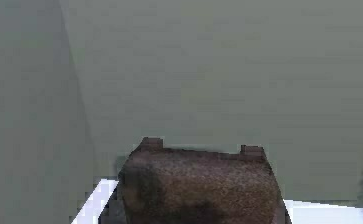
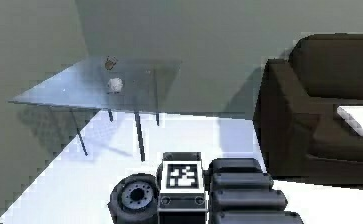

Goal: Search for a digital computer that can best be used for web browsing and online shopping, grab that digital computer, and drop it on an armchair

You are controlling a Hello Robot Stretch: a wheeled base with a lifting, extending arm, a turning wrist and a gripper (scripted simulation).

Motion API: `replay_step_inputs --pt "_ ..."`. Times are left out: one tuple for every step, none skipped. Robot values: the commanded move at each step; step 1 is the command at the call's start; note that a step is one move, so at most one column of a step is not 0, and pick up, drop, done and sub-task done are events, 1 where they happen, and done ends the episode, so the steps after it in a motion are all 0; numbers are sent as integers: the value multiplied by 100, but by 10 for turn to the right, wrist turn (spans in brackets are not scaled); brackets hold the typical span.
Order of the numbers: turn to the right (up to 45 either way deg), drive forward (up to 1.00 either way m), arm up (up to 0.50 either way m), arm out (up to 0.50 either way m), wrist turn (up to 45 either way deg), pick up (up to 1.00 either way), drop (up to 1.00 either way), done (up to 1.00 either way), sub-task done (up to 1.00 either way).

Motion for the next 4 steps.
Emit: replay_step_inputs --pt "60 0 0 0 0 0 0 0 0" --pt "0 25 0 0 0 0 0 0 0" --pt "-450 0 0 0 0 0 0 0 0" --pt "-300 0 0 0 0 0 0 0 0"
